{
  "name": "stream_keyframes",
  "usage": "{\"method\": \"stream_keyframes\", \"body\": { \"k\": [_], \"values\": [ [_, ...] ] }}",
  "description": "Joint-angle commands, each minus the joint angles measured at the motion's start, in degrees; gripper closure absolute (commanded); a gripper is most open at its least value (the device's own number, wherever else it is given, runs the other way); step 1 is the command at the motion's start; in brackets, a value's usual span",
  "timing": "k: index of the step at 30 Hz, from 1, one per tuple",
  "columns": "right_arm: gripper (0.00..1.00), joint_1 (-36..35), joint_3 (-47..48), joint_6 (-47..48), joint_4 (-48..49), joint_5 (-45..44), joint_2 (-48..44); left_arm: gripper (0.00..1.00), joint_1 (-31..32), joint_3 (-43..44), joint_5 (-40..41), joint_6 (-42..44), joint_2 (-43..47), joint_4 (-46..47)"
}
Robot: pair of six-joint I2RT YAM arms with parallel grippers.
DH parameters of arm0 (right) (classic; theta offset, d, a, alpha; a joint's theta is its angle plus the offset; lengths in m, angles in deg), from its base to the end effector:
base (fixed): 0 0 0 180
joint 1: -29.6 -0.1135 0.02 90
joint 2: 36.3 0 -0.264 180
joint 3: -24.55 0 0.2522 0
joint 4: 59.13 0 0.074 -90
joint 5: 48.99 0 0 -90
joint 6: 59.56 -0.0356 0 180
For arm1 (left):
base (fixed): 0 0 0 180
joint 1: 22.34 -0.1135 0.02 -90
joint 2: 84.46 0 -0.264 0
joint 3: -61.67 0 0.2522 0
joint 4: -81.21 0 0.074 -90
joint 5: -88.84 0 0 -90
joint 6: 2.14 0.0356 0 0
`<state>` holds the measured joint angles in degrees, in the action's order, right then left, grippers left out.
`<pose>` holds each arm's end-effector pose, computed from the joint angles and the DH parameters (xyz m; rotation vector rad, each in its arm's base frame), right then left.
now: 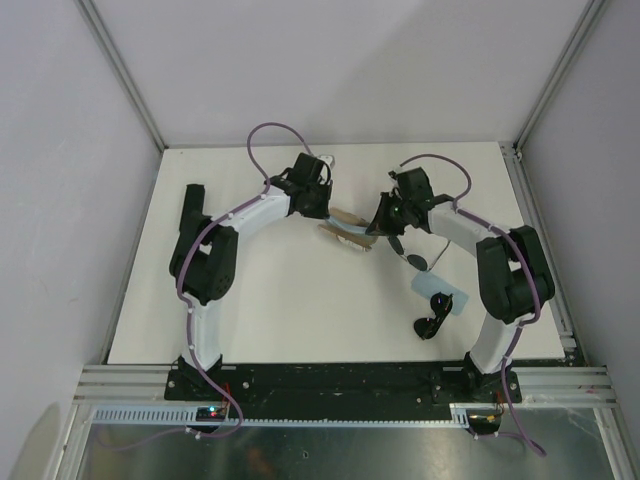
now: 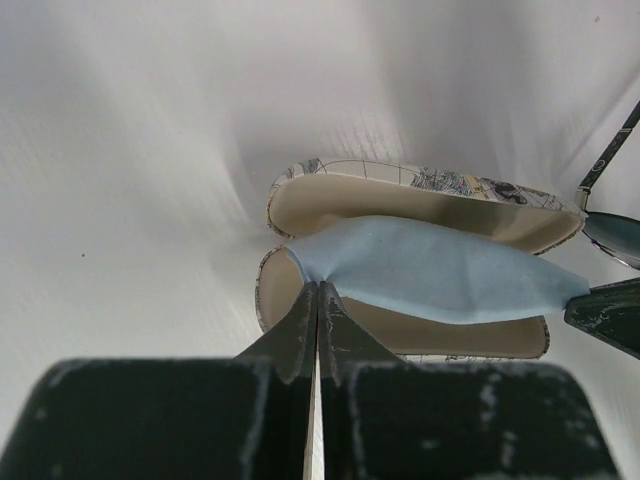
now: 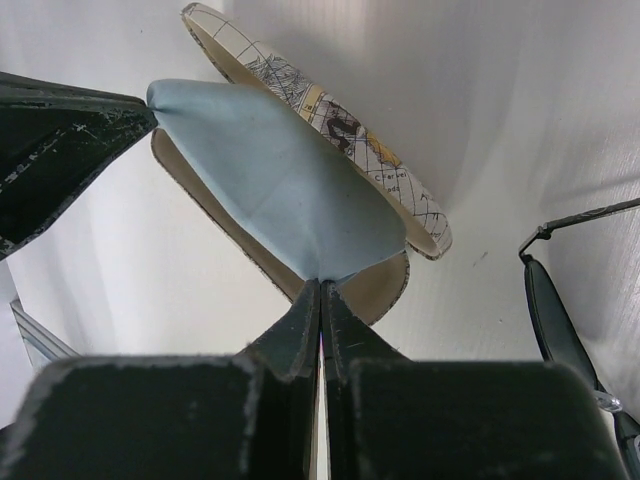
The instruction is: Organize the sunglasses
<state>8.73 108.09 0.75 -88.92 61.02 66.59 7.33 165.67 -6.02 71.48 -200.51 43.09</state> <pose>0.3574 0.1493 0.2060 0.0287 2.5293 0.8041 0.3919 -0.2267 0.2140 0.3270 2.4752 -0.4513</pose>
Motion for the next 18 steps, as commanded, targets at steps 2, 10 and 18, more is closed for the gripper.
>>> {"method": "stream_keyframes", "body": {
  "k": [2, 10, 18],
  "values": [
    [1.0, -1.0, 2.0, 1.4, -0.1, 0.1, 0.7, 1.0, -0.5, 1.7, 0.0, 1.8, 0.2, 1.5],
    [1.0, -3.0, 2.0, 1.5, -1.4, -1.5, 1.3, 1.0, -0.5, -0.5, 0.7, 1.9, 0.9, 1.4],
    [1.0, -4.6, 1.8, 1.6, -2.6, -3.0, 1.3, 1.0, -0.4, -2.2, 0.8, 2.1, 1.4, 1.4]
  ]
}}
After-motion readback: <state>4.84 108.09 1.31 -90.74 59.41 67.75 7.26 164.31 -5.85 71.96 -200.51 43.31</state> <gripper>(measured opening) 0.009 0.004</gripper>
